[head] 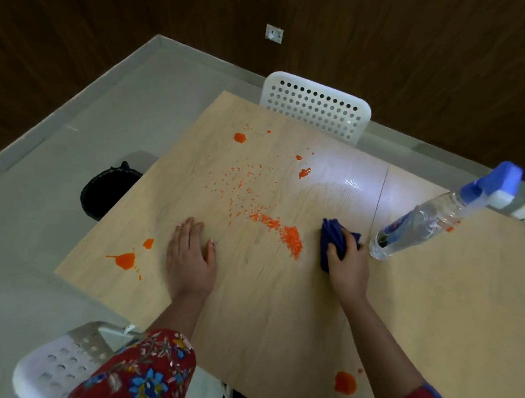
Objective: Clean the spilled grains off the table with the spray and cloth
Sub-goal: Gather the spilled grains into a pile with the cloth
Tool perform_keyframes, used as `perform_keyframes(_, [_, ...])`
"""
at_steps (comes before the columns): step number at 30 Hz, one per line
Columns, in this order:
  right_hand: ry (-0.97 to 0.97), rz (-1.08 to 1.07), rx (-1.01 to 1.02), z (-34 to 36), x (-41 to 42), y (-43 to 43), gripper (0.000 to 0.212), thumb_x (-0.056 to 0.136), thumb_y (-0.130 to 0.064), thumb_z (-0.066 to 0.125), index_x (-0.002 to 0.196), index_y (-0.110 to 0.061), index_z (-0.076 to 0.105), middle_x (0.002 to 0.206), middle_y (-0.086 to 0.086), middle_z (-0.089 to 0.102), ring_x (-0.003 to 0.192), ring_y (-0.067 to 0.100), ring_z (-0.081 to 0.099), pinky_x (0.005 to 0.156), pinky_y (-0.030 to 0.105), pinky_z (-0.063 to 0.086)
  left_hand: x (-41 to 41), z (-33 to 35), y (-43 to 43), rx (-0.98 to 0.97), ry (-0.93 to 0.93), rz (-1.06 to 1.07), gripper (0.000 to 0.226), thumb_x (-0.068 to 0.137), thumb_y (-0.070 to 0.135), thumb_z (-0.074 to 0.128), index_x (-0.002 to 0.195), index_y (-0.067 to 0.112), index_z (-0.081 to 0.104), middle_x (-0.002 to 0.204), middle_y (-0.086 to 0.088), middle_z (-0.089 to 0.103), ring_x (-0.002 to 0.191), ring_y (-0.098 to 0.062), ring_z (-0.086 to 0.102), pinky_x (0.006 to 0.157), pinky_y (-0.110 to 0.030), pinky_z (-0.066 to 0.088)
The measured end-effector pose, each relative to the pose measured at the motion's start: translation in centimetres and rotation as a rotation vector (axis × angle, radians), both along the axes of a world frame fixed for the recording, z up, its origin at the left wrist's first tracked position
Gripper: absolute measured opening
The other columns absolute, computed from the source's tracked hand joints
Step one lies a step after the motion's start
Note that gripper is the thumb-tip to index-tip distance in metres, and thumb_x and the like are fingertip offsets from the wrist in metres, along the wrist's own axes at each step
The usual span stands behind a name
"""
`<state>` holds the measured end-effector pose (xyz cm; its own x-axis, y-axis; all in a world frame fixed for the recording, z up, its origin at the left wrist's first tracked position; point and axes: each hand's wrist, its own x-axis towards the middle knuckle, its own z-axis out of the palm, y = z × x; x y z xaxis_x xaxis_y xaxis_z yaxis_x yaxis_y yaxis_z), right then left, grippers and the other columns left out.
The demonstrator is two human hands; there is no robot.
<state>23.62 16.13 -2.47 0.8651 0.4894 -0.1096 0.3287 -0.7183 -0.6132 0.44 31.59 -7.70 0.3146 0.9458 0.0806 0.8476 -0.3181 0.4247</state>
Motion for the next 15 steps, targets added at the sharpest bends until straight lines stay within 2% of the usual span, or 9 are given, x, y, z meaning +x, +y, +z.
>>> perform_keyframes(3, [-0.061, 0.015, -0.019, -0.6, -1.5, 1.8, 0.048, 0.095, -0.028, 0.056, 0.141, -0.021, 0.045, 0.128, 0.01, 0.042, 0.092, 0.026, 0.057, 0.081, 0.032, 0.046, 0.1, 0.0, 0.0, -0.004, -0.001, 0.016, 0.046, 0.096, 0.031, 0.049, 0.139, 0.014, 0.046, 0.152, -0.005, 0.037, 0.142, -0.024, 0.028, 0.118, -0.04, 0.022])
perform_keyframes(7, [-0.009, 0.136, -0.01, 0.1, -3.2, 9.0, 0.047, 0.096, -0.03, 0.054, 0.141, -0.024, 0.044, 0.133, 0.006, 0.038, 0.092, 0.023, 0.06, 0.083, 0.033, 0.051, 0.1, 0.2, 0.0, 0.002, -0.015, 0.023, 0.044, 0.095, 0.03, 0.051, 0.137, 0.015, 0.048, 0.151, -0.003, 0.039, 0.141, -0.023, 0.03, 0.117, -0.041, 0.025])
perform_keyframes(10, [0.031, 0.219, 0.014, 0.8, -3.5, 12.0, 0.048, 0.097, -0.029, 0.052, 0.144, -0.026, 0.042, 0.132, 0.004, 0.039, 0.085, 0.019, 0.057, 0.079, 0.033, 0.053, 0.0, 0.1, 0.0, 0.0, -0.02, 0.028, 0.042, 0.097, 0.032, 0.047, 0.136, 0.018, 0.048, 0.151, -0.001, 0.039, 0.142, -0.022, 0.029, 0.117, -0.04, 0.025])
perform_keyframes(13, [0.015, 0.129, 0.116, 1.9, -2.7, 10.1, 0.049, 0.097, -0.03, 0.053, 0.144, -0.027, 0.042, 0.129, 0.002, 0.04, 0.082, 0.013, 0.052, 0.078, 0.028, 0.049, 0.1, 0.0, 0.1, 0.027, -0.038, 0.033, 0.048, 0.094, 0.04, 0.037, 0.133, 0.017, 0.051, 0.149, -0.002, 0.042, 0.14, -0.023, 0.033, 0.115, -0.042, 0.027])
perform_keyframes(15, [-0.005, 0.063, 0.103, 2.1, -2.2, 6.4, 0.05, 0.095, -0.03, 0.056, 0.143, -0.028, 0.043, 0.129, 0.003, 0.04, 0.082, 0.013, 0.051, 0.078, 0.026, 0.044, 0.2, -0.2, 0.2, 0.036, -0.042, 0.029, 0.052, 0.092, 0.043, 0.033, 0.132, 0.016, 0.052, 0.147, -0.003, 0.044, 0.139, -0.024, 0.035, 0.114, -0.042, 0.029])
